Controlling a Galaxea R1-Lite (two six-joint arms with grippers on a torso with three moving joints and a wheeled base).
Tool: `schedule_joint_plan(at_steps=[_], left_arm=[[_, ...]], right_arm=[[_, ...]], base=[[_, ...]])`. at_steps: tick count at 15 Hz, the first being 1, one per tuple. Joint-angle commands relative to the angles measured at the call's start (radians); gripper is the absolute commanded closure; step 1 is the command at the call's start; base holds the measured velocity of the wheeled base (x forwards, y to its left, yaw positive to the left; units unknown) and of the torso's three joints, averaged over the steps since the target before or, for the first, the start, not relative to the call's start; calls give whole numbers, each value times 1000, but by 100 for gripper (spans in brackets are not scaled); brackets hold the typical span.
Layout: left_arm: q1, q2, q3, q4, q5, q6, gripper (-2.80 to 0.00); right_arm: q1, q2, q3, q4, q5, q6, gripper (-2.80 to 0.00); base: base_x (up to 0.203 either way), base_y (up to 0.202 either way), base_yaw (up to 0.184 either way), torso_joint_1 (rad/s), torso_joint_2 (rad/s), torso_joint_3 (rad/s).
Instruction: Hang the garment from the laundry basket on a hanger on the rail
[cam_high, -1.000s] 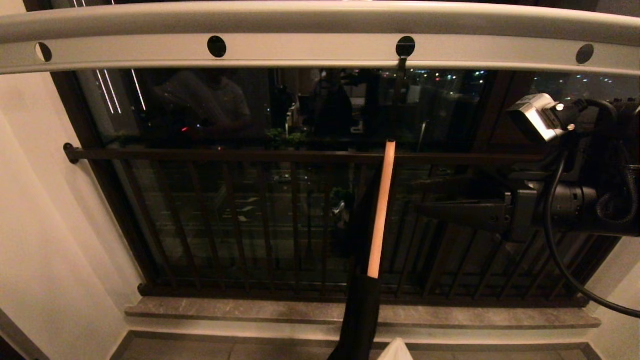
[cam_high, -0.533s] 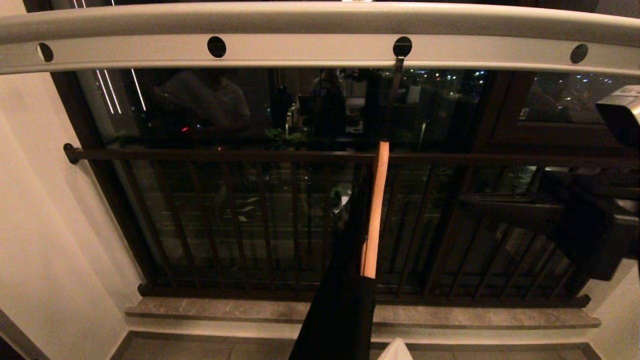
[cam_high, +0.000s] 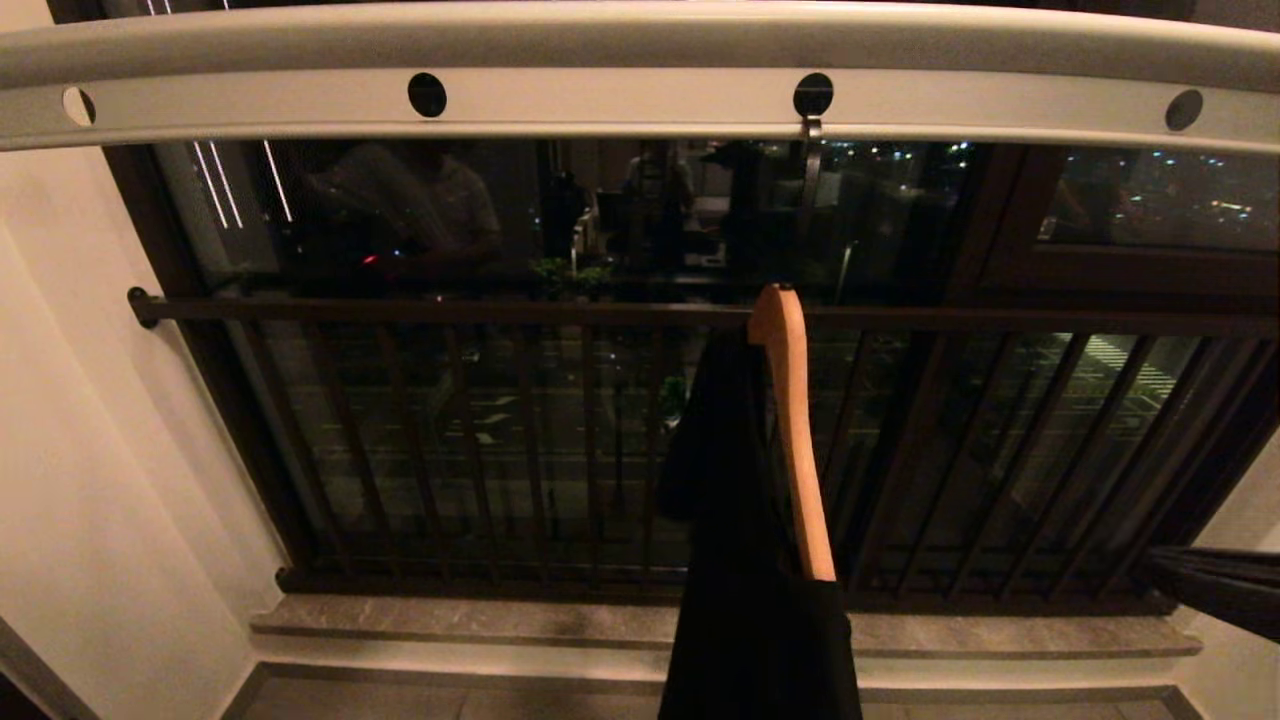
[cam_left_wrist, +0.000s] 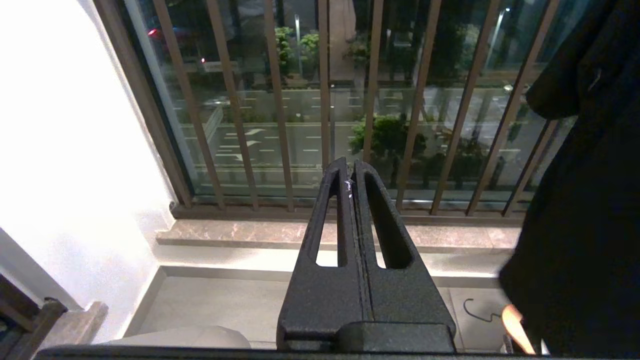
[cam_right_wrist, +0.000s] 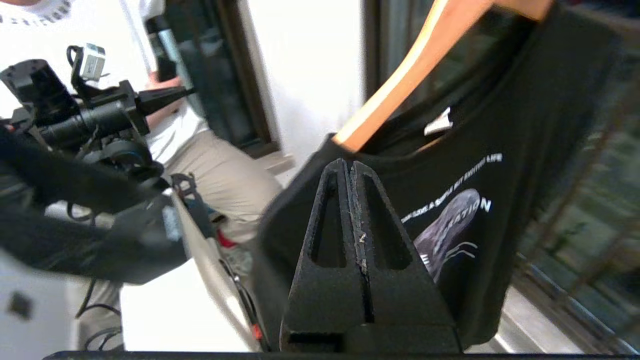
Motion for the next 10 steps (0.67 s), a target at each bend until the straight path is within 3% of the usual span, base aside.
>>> schedule_joint_plan(at_steps=[1,3,4,5,7,8,10], left_arm=[[0,1,2,0,-1,0,0],[0,1,2,0,-1,0,0],[0,1,2,0,1,0,0],[0,1,2,0,-1,0,0],[0,1,2,0,-1,0,0],[0,1,2,0,-1,0,0],[0,1,2,0,-1,0,0]], right_arm=[[-30,-162,16,48,4,1,0],[-53,-295,11,191,-20,1,0],[-68,-347,2,254,-87,1,0],[-68,-378,-1,282,-237,0,0],[-54,-453,24,308,-622,-23,0],[-50,-501,56,316,-764,-40,0],[-54,-557,166,308,-899,-59,0]], base=[[0,0,0,0,0,0],[0,0,0,0,0,0],[0,0,0,0,0,0],[0,0,0,0,0,0],[0,0,0,0,0,0],[0,0,0,0,0,0],[0,0,0,0,0,0]])
